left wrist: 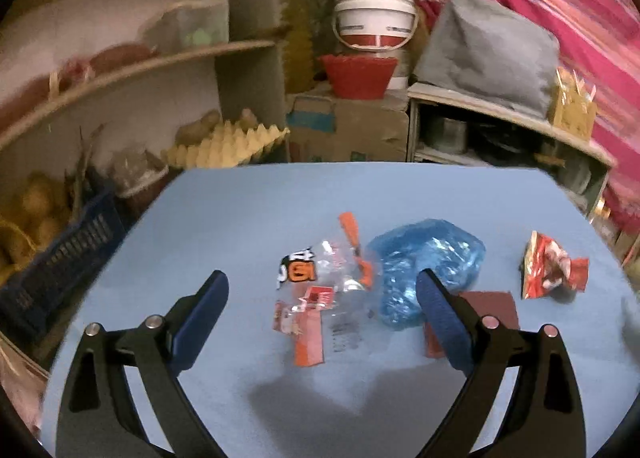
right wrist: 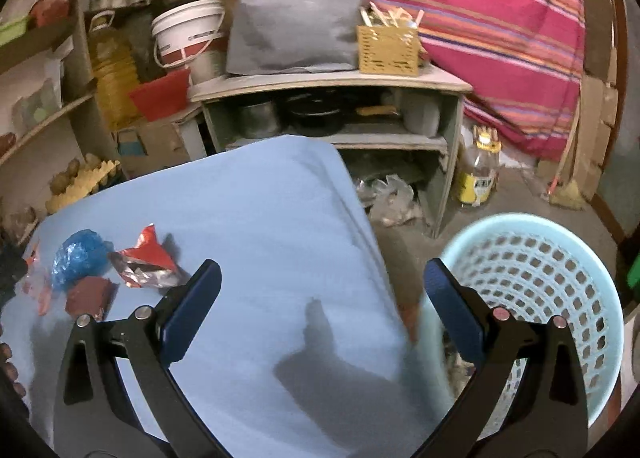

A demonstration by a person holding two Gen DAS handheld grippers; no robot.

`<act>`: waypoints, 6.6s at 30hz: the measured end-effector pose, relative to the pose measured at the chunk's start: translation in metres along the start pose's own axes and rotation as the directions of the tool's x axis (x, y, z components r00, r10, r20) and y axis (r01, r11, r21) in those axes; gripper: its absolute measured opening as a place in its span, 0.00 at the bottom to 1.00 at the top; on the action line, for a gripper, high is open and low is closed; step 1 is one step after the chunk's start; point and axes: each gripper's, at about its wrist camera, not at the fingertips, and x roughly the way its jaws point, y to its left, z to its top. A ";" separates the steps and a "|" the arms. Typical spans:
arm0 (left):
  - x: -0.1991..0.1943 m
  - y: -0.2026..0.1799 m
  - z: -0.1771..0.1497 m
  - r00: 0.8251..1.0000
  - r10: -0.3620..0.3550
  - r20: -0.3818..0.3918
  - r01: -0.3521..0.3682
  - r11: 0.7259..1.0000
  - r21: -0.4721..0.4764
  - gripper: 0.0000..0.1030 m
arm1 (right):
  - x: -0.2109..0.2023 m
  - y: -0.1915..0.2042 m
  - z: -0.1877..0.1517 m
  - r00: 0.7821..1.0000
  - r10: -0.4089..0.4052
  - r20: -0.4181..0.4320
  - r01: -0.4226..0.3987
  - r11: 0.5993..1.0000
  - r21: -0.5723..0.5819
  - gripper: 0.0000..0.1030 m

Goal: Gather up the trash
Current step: 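Return to the table and grasp the red foil snack wrapper with the right tool, then grasp the clear plastic wrapper with the left tool while the right tool holds the red wrapper, then carry both wrappers over the basket and open the left tool to drop its wrapper, then open the right tool over the basket to drop the red foil wrapper, then grasp the brown scouring pad with the left tool while the right tool approaches the blue bag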

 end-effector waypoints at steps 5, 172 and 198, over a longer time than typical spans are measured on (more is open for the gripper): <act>0.007 0.011 -0.001 1.000 -0.023 -0.014 0.023 1.000 -0.013 0.90 | 0.009 0.041 0.002 1.000 0.007 0.023 -0.006 0.999 -0.053 0.96; 0.046 -0.119 -0.025 0.934 -0.175 -0.313 0.201 0.978 0.052 0.95 | 0.010 -0.032 0.006 0.998 -0.016 -0.066 0.020 0.999 0.050 0.96; -0.051 -0.070 -0.016 0.978 -0.189 -0.089 0.203 0.961 0.187 0.81 | 0.021 0.047 0.001 0.994 0.064 -0.083 -0.069 0.996 -0.055 0.96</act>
